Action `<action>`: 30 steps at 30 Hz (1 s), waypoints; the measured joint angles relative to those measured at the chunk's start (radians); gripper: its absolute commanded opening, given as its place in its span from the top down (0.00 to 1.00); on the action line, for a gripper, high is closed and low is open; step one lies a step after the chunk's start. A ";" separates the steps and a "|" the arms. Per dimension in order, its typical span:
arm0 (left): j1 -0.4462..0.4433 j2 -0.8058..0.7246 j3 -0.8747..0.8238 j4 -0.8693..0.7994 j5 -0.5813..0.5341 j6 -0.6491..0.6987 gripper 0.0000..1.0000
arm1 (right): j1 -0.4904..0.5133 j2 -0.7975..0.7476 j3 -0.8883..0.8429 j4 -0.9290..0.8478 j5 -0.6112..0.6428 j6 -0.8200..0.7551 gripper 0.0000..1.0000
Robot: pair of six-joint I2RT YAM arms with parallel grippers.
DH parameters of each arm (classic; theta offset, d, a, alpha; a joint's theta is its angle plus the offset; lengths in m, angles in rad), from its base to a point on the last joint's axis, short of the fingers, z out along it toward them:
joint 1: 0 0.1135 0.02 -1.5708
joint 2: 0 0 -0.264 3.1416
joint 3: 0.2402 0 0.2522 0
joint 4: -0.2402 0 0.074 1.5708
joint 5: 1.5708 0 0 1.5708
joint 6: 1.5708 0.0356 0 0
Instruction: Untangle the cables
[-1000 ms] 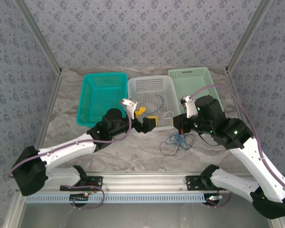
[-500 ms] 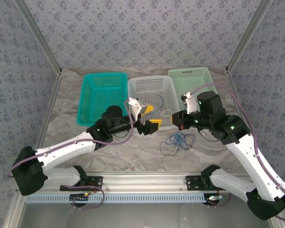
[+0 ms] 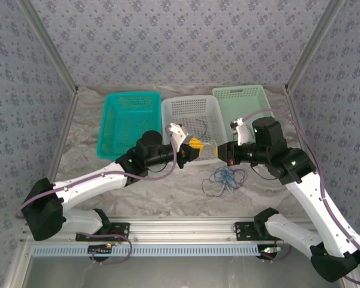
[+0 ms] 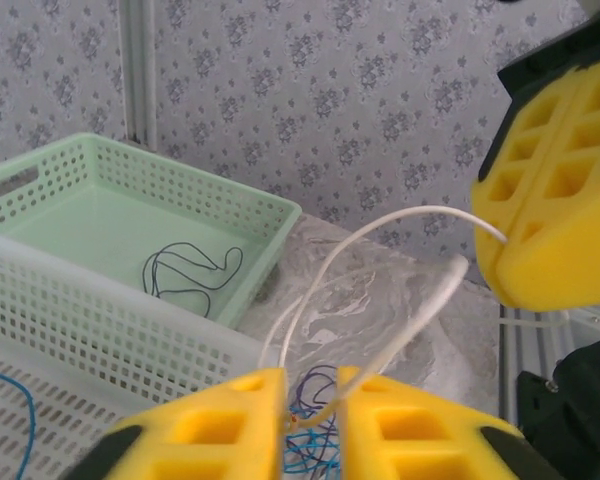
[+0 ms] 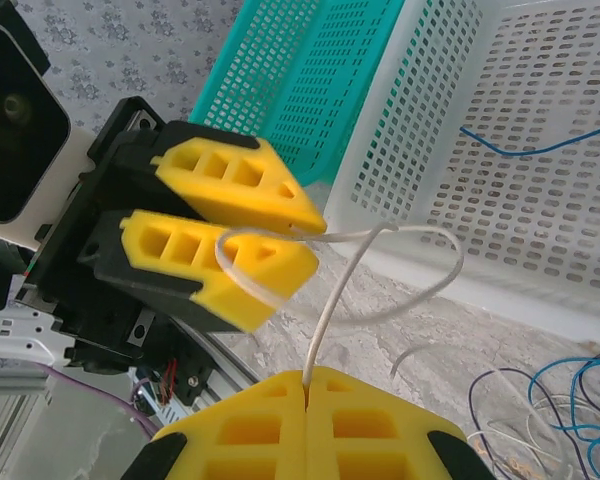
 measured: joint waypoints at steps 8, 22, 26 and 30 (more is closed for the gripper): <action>0.002 0.000 0.000 -0.080 -0.122 0.010 0.87 | -0.089 -0.023 -0.015 -0.034 -0.018 0.000 1.00; 0.022 -0.028 -0.029 -0.099 -0.220 -0.016 0.55 | -0.188 -0.038 -0.072 -0.003 -0.111 0.034 1.00; 0.023 -0.024 -0.032 -0.029 -0.164 -0.041 0.41 | -0.190 -0.042 -0.074 0.012 -0.135 0.035 1.00; 0.023 0.014 -0.032 0.032 -0.070 -0.051 0.38 | -0.196 -0.045 -0.076 0.029 -0.150 0.046 1.00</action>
